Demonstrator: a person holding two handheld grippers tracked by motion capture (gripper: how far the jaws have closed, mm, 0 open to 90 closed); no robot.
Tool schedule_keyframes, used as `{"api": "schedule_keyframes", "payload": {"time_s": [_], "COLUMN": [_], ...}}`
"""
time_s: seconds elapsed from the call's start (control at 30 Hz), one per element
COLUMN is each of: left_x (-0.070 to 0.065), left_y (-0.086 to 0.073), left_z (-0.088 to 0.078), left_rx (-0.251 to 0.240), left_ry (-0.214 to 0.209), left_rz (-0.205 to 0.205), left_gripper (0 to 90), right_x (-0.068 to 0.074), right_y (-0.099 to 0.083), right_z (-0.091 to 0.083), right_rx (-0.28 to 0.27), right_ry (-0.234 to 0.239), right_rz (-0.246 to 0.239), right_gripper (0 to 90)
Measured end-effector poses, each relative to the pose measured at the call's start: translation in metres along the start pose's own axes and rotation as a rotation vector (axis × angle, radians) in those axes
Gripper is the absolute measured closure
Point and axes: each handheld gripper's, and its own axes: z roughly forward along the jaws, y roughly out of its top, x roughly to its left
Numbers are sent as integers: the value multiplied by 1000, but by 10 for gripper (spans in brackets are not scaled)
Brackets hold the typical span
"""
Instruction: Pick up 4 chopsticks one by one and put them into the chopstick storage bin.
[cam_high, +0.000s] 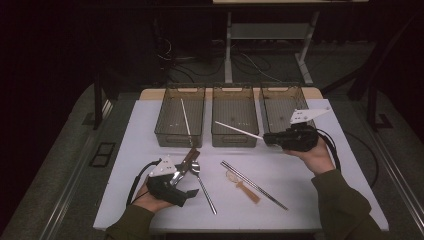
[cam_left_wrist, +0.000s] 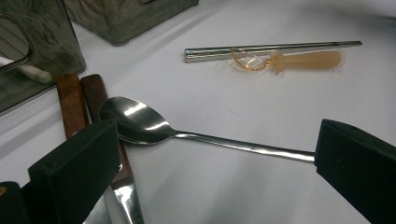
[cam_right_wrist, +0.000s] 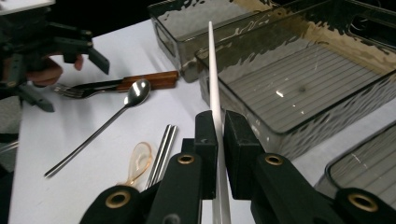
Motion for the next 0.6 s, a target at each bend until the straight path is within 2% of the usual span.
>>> {"api": "schedule_keyframes", "payload": {"time_s": [0.6], "left_x": [0], "left_y": [0], "left_z": [0], "left_rx": [-1], "left_ry": [-2], "left_rz": [-5], "left_gripper": [0], "right_x": [-3], "right_y": [44], "right_z": [41], "right_rx": [19], "right_ry": [-58], "right_rz": [27], "right_gripper": [841]}}
